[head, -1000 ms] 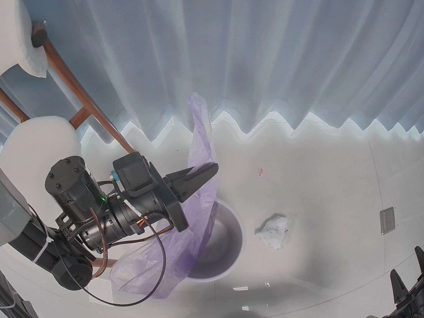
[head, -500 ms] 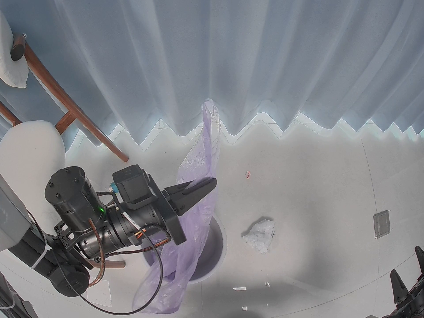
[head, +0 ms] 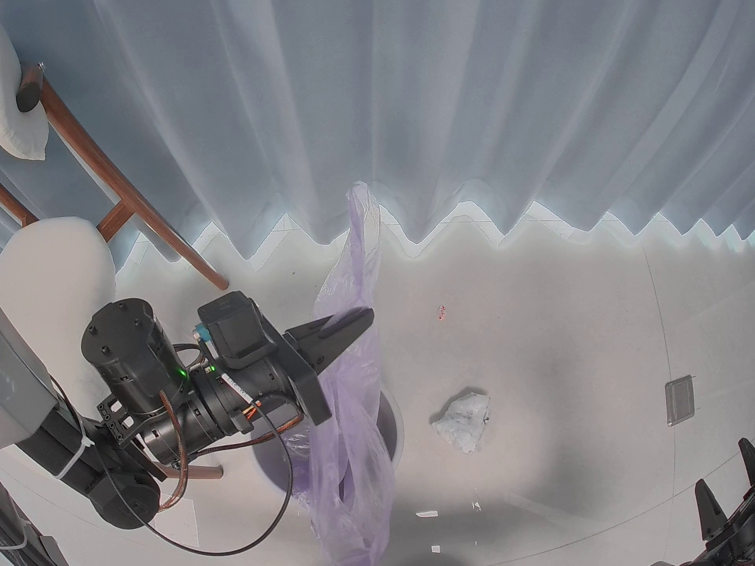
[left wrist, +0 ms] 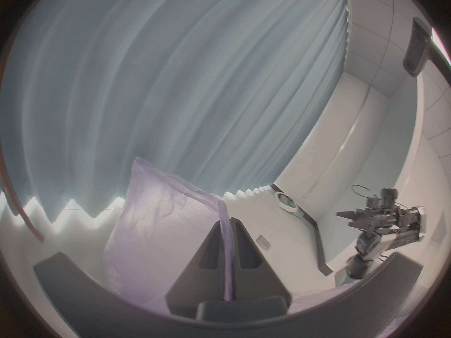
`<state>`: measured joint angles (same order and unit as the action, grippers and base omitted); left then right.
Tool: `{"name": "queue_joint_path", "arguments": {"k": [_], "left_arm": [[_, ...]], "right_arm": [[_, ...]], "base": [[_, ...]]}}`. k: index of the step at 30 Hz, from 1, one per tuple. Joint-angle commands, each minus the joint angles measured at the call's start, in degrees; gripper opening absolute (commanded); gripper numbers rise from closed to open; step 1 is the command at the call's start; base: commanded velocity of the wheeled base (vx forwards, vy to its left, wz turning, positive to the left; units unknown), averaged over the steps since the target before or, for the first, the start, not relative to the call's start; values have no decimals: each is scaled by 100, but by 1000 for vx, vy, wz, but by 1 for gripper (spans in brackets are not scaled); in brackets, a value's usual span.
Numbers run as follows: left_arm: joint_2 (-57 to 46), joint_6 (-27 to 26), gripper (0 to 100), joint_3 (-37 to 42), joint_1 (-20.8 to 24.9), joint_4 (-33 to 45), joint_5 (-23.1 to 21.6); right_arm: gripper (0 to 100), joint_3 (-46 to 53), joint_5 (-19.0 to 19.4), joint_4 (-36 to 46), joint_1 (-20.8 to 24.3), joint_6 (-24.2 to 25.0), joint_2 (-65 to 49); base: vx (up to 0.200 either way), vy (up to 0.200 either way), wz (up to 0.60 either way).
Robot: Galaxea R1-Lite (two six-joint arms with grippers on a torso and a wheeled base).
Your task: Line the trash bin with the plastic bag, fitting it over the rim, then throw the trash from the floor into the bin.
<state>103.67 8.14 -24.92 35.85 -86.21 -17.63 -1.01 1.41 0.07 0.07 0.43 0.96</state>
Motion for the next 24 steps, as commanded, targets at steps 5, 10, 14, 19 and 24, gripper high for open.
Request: {"name": "queue_joint_path", "arguments": {"k": [5, 10, 14, 19, 24], "left_arm": [[13, -164, 0, -250, 89, 17, 1596], [-13, -208, 0, -215, 124, 69, 1631], [-172, -217, 0, -189, 256, 149, 1561], [-374, -208, 0, -198, 387, 219, 1561], [-374, -208, 0, -215, 291, 236, 1640]], "right_arm": [[100, 84, 8, 1, 1, -25, -96], [100, 84, 17, 1, 1, -16, -96], [100, 84, 34, -7, 1, -25, -96], [100, 84, 17, -7, 10, 45, -96], [100, 84, 8, -7, 28, 107, -96]], "base": [[0, 0, 0], [0, 0, 0], [0, 0, 0], [0, 0, 0], [0, 0, 0]]}}
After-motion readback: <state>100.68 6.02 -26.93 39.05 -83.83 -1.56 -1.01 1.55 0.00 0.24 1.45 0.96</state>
